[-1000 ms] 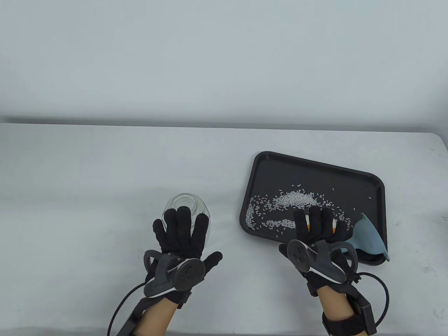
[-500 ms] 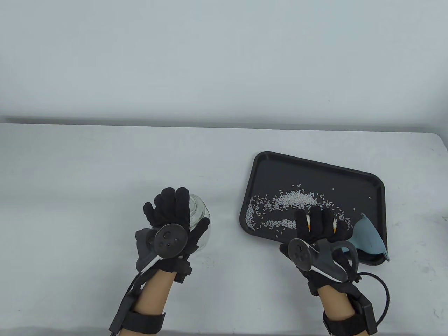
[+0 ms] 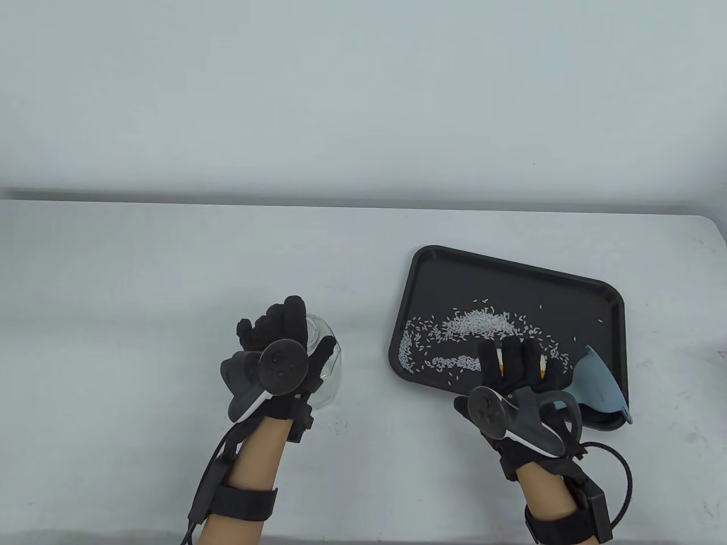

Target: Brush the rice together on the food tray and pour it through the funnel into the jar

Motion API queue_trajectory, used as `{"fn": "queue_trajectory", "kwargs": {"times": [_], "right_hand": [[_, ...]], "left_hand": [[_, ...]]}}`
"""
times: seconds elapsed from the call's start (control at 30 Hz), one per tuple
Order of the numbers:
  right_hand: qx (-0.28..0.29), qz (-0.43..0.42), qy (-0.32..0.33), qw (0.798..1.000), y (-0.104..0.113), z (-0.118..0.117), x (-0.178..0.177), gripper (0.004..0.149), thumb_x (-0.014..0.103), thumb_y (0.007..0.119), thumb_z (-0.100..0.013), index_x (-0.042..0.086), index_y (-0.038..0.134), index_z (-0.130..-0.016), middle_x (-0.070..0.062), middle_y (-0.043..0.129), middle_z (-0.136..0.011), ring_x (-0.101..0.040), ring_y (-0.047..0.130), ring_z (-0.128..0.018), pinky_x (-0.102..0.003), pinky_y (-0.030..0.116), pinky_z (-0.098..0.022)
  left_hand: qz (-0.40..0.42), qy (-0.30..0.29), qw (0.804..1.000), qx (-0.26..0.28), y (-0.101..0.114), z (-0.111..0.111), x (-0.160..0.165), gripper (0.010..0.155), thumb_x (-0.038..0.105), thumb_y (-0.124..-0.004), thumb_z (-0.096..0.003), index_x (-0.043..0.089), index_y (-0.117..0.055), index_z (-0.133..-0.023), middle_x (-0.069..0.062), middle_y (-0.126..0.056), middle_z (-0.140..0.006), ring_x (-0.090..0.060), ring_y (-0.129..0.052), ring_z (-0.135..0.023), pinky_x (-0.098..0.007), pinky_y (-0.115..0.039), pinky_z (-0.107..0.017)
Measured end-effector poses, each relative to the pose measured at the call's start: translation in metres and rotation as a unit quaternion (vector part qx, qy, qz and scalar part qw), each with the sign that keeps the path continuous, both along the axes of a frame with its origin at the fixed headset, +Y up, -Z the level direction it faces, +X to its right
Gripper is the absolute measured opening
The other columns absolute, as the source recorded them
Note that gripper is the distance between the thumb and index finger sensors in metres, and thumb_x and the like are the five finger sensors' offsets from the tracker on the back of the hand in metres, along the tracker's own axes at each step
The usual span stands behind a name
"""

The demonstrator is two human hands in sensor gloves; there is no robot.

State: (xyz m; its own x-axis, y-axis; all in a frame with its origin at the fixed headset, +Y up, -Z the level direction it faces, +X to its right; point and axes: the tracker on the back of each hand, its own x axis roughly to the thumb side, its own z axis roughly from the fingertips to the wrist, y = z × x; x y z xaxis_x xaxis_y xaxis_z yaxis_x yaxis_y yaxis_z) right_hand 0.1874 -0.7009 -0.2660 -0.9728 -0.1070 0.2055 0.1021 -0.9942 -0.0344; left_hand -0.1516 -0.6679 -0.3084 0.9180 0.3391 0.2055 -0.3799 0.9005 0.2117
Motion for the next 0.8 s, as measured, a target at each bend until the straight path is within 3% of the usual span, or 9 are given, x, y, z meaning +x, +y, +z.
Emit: {"fn": "queue_trajectory", "kwargs": {"times": [0.4,0.5,0.67,0.8], "right_hand": [[0.004,-0.009,0.002,1.0,0.001,0.0,0.002,0.092,0.063,0.056,-0.049,0.004,0.016,-0.107,-0.036,0.02,-0.109,-0.069,0.026,-0.097,-0.083,0.023,-0.055],[0.006,-0.012,0.002,1.0,0.002,0.0,0.002,0.092,0.063,0.056,-0.049,0.004,0.016,-0.107,-0.035,0.021,-0.11,-0.069,0.026,-0.097,-0.083,0.023,-0.055],[0.011,-0.011,0.003,1.0,0.002,0.0,0.002,0.091,0.063,0.056,-0.049,0.004,0.017,-0.107,-0.036,0.022,-0.11,-0.069,0.026,-0.097,-0.083,0.023,-0.054],[0.013,-0.013,0.001,1.0,0.002,0.0,0.003,0.091,0.063,0.055,-0.049,0.004,0.017,-0.107,-0.036,0.022,-0.109,-0.068,0.027,-0.097,-0.083,0.023,-0.054]], "left_hand": [[-0.029,-0.012,0.999,0.033,-0.001,-0.002,0.0,0.081,0.048,-0.069,-0.0534,-0.003,-0.044,-0.111,-0.041,-0.06,-0.096,-0.068,-0.067,-0.077,-0.081,-0.036,-0.065],[-0.011,-0.015,0.998,0.06,0.003,0.001,-0.005,0.08,0.048,-0.068,-0.0534,-0.003,-0.044,-0.111,-0.041,-0.06,-0.096,-0.067,-0.068,-0.077,-0.081,-0.036,-0.065],[0.099,-0.029,0.988,0.114,0.011,0.017,-0.028,0.08,0.048,-0.068,-0.0534,-0.002,-0.043,-0.111,-0.041,-0.059,-0.096,-0.067,-0.067,-0.077,-0.081,-0.034,-0.065],[0.092,0.006,0.986,0.142,0.009,0.032,-0.054,0.081,0.048,-0.068,-0.0534,-0.003,-0.044,-0.111,-0.041,-0.059,-0.095,-0.067,-0.067,-0.075,-0.081,-0.034,-0.064]]}}
